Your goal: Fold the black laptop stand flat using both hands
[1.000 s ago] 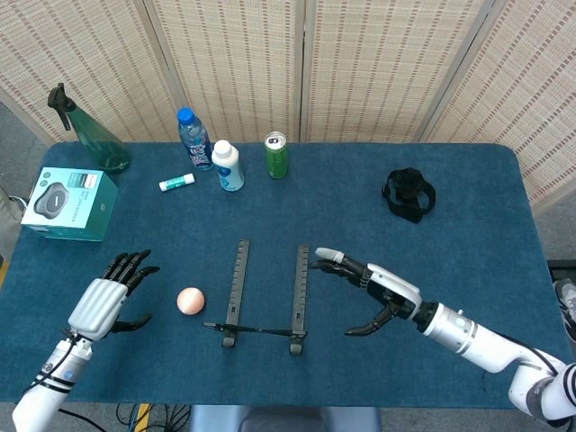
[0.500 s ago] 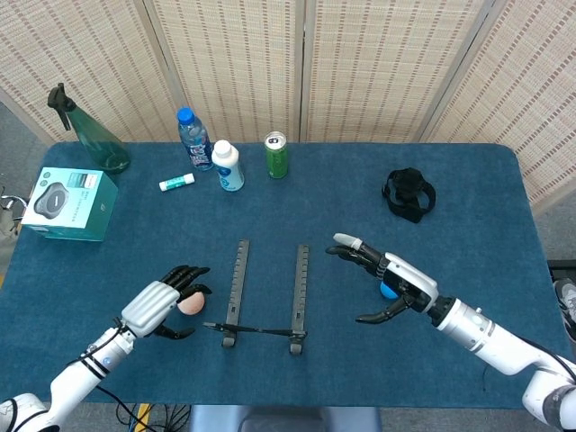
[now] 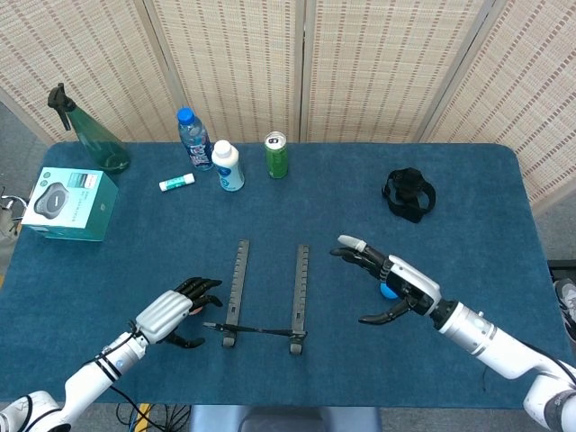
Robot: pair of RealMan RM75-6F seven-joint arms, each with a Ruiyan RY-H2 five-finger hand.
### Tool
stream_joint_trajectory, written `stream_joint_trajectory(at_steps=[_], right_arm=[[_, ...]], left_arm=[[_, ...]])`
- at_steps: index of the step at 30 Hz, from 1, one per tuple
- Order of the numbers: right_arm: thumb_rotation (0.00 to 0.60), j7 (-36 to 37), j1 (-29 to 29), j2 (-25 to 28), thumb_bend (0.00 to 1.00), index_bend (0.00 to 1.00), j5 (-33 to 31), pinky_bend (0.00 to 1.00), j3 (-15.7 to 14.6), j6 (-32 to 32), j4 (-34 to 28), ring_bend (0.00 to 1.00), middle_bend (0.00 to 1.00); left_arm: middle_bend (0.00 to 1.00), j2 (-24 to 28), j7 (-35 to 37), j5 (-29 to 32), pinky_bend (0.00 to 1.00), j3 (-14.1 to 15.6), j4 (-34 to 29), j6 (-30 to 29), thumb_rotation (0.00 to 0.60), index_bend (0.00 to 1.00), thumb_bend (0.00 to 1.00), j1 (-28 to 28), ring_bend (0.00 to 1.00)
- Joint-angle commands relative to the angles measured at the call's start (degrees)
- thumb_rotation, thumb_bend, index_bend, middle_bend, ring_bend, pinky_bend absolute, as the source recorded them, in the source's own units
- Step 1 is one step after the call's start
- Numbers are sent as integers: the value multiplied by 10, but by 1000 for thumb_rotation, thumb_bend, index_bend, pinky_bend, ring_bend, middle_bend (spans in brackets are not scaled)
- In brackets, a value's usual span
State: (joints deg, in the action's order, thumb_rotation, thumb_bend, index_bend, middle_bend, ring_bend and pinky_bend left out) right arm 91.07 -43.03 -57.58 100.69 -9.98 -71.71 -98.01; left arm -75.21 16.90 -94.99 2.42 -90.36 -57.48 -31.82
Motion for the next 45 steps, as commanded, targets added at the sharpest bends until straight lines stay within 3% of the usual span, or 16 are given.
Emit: stream_joint_trajectory(at_steps=[1, 25, 35, 38, 45], right_arm=[[600, 3, 2, -2, 0, 0, 1, 0, 2, 1, 2, 0, 146], [600, 11, 20, -8, 0, 0, 10, 0, 12, 6, 10, 0, 146], [600, 3, 25, -7, 0, 0, 11, 0, 15, 6, 9, 0, 146], [600, -42, 27, -2, 0, 0, 10, 0, 18, 14, 10, 0, 146], [600, -222, 27, 28, 0, 0, -11, 0, 26, 60, -21, 0, 125]], left_arm=[[38, 0, -3, 1, 0, 7, -4, 0, 600, 249, 188, 2, 14], [38, -14, -12, -1, 0, 39, -14, 12, 600, 275, 188, -8, 13], [38, -12, -14, 7, 0, 34, -13, 1, 600, 275, 187, -10, 14], [38, -4, -17, 12, 0, 25, -16, -20, 600, 274, 188, -4, 14], [37, 23, -41, 34, 0, -1, -25, -79, 600, 264, 188, 21, 14]])
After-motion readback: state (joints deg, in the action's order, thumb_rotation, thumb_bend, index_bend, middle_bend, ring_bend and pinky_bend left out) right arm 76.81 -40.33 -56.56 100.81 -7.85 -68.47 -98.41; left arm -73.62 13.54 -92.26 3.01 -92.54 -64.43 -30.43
